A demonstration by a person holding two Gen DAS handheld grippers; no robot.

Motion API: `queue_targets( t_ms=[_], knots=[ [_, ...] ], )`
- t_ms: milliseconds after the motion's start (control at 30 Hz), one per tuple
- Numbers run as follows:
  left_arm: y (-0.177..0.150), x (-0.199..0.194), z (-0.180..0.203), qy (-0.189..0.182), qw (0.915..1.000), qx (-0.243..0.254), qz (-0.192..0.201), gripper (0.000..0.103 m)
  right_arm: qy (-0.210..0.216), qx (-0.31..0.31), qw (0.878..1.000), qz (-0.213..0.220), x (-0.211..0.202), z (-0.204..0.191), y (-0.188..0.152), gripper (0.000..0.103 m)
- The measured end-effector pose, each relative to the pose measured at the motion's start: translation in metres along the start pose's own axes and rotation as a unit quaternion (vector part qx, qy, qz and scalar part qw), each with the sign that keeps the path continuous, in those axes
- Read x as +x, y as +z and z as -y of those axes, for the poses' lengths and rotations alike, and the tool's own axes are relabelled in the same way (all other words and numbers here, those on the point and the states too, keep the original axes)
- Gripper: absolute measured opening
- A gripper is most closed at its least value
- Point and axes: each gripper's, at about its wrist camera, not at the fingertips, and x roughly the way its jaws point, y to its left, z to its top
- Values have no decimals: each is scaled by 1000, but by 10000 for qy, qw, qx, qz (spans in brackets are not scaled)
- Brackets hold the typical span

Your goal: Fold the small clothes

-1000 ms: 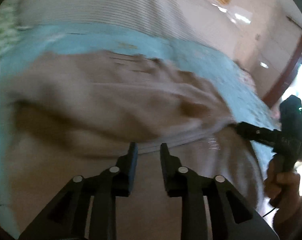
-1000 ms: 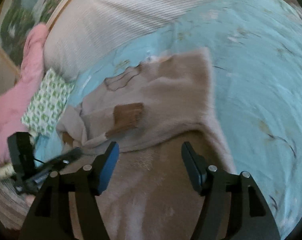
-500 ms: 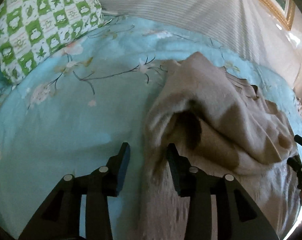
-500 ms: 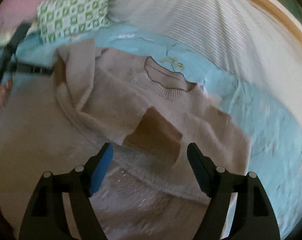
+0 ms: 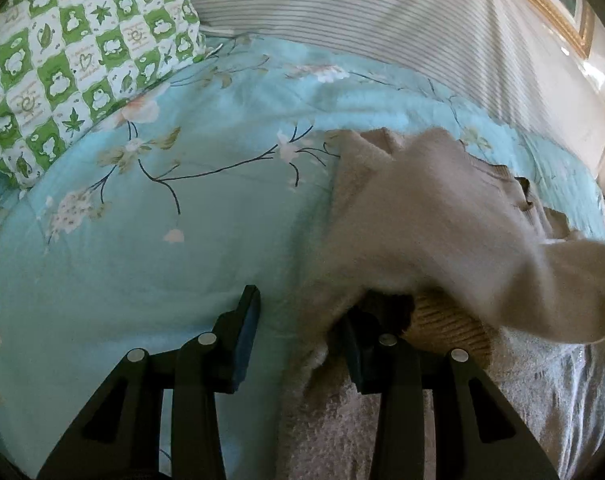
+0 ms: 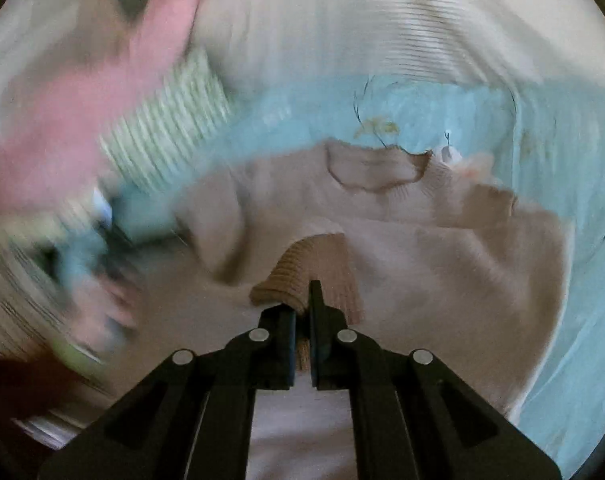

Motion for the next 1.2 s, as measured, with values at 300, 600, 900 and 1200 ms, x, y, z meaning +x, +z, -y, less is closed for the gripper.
queue_targets(
  t_ms=[300, 600, 900, 1200],
  knots=[
    [-7, -9, 11, 54, 9998, 196, 77, 49, -60, 1629, 9860, -338, -18, 79, 15, 6],
    [-18, -14, 2, -65, 9989, 420, -215, 55, -216, 2687, 9626, -283, 15, 127, -26, 44],
    [-22, -46, -9, -1013, 9933, 540, -134, 59, -907, 1171, 9889, 91, -11, 77, -45, 70],
    [35, -28, -4, -1041, 9934, 482, -2, 70, -1886, -695, 9792, -261, 11, 51, -40, 70]
  ],
)
